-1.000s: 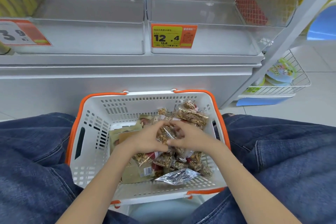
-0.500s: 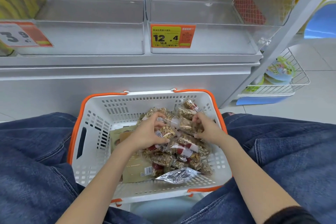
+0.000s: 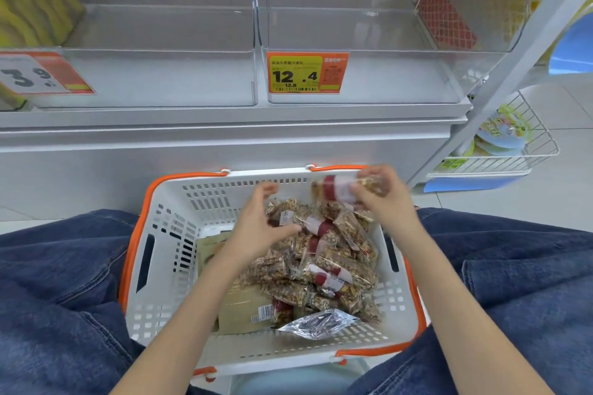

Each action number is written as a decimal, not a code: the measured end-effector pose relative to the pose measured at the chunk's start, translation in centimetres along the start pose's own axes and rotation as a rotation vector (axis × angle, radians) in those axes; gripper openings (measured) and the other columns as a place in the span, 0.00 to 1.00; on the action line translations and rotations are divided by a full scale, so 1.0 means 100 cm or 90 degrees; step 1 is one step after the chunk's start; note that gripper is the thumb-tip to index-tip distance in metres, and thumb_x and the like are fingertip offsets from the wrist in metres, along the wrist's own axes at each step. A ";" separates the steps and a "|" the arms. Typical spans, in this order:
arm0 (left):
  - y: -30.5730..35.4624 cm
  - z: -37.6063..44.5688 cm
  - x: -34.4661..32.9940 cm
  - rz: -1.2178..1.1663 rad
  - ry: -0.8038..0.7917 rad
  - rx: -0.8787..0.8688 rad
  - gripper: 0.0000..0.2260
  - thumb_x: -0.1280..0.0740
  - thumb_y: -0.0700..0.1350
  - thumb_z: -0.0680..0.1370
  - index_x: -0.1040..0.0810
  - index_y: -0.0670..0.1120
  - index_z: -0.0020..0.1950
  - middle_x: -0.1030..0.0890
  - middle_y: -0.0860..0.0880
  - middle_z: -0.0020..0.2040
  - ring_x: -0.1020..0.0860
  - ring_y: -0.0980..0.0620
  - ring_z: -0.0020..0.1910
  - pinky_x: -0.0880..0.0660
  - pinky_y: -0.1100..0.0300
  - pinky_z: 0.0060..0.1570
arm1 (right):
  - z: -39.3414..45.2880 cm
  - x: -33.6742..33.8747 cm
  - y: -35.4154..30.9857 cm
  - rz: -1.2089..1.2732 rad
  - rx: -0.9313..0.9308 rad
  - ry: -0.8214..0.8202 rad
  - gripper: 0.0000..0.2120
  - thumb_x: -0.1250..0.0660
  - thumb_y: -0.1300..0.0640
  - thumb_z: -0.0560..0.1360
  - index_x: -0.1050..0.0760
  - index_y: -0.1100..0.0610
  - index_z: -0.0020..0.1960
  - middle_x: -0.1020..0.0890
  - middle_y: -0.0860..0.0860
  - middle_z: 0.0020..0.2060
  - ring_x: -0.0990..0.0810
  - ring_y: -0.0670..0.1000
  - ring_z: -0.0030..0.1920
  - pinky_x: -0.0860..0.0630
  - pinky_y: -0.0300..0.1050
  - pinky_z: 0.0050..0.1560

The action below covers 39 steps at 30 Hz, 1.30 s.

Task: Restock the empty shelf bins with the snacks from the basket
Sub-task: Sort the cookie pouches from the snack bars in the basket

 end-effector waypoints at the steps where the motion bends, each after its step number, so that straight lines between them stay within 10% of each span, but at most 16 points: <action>1: -0.015 0.004 0.007 0.016 0.000 0.029 0.34 0.24 0.49 0.67 0.35 0.47 0.69 0.30 0.56 0.66 0.32 0.56 0.65 0.35 0.59 0.66 | 0.009 0.008 0.006 0.046 -0.051 0.023 0.09 0.29 0.57 0.73 0.27 0.51 0.50 0.21 0.53 0.51 0.18 0.52 0.45 0.19 0.42 0.41; 5: -0.078 0.010 0.018 0.139 -0.068 0.133 0.25 0.25 0.46 0.71 0.31 0.46 0.65 0.26 0.49 0.65 0.28 0.51 0.63 0.32 0.61 0.59 | 0.025 0.005 0.052 -0.241 -0.093 0.030 0.09 0.28 0.54 0.72 0.26 0.53 0.49 0.21 0.52 0.52 0.22 0.51 0.49 0.28 0.41 0.44; 10: -0.103 0.029 0.003 0.179 -0.091 0.144 0.26 0.27 0.45 0.72 0.31 0.45 0.68 0.27 0.48 0.67 0.28 0.49 0.64 0.32 0.59 0.59 | 0.023 -0.017 0.039 -0.497 0.177 0.102 0.13 0.29 0.55 0.73 0.25 0.53 0.57 0.25 0.54 0.60 0.29 0.56 0.61 0.30 0.52 0.61; 15: -0.103 0.067 -0.009 0.216 -0.083 0.135 0.29 0.28 0.41 0.73 0.35 0.41 0.72 0.30 0.43 0.69 0.31 0.45 0.67 0.35 0.56 0.65 | 0.014 -0.017 0.031 -0.389 0.156 0.103 0.11 0.32 0.55 0.75 0.26 0.52 0.57 0.25 0.45 0.53 0.31 0.45 0.55 0.33 0.41 0.55; 22: -0.120 0.083 -0.026 0.178 -0.085 0.166 0.09 0.38 0.43 0.80 0.29 0.41 0.59 0.20 0.44 0.53 0.23 0.47 0.50 0.26 0.54 0.51 | 0.016 -0.013 0.034 -0.185 -0.022 0.161 0.08 0.34 0.58 0.76 0.27 0.50 0.54 0.24 0.43 0.51 0.27 0.42 0.54 0.33 0.34 0.53; 28: -0.079 0.058 -0.009 0.151 -0.062 0.061 0.12 0.43 0.49 0.82 0.29 0.45 0.62 0.20 0.45 0.50 0.24 0.47 0.43 0.29 0.54 0.40 | 0.007 -0.032 0.012 -0.209 0.117 0.068 0.10 0.35 0.59 0.78 0.27 0.49 0.57 0.23 0.40 0.50 0.27 0.29 0.48 0.32 0.22 0.47; 33: 0.007 0.024 -0.010 0.043 -0.246 -0.034 0.17 0.43 0.52 0.81 0.29 0.49 0.68 0.25 0.54 0.61 0.24 0.55 0.55 0.27 0.58 0.51 | -0.001 -0.047 0.010 -0.201 0.152 -0.209 0.15 0.35 0.60 0.77 0.25 0.42 0.58 0.23 0.42 0.58 0.27 0.38 0.59 0.29 0.39 0.62; 39: -0.009 0.018 -0.008 0.021 -0.090 0.001 0.12 0.40 0.46 0.81 0.29 0.47 0.64 0.23 0.49 0.60 0.22 0.53 0.50 0.24 0.63 0.46 | -0.004 -0.002 0.040 -0.254 0.040 0.010 0.07 0.37 0.58 0.79 0.25 0.47 0.53 0.25 0.52 0.58 0.27 0.55 0.59 0.27 0.44 0.53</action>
Point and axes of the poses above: each hand's wrist, its own z-axis towards the middle knuckle, its own x-axis out of the back of the hand, y = z × x, the point moved 1 cm from there along z, towards the middle knuckle
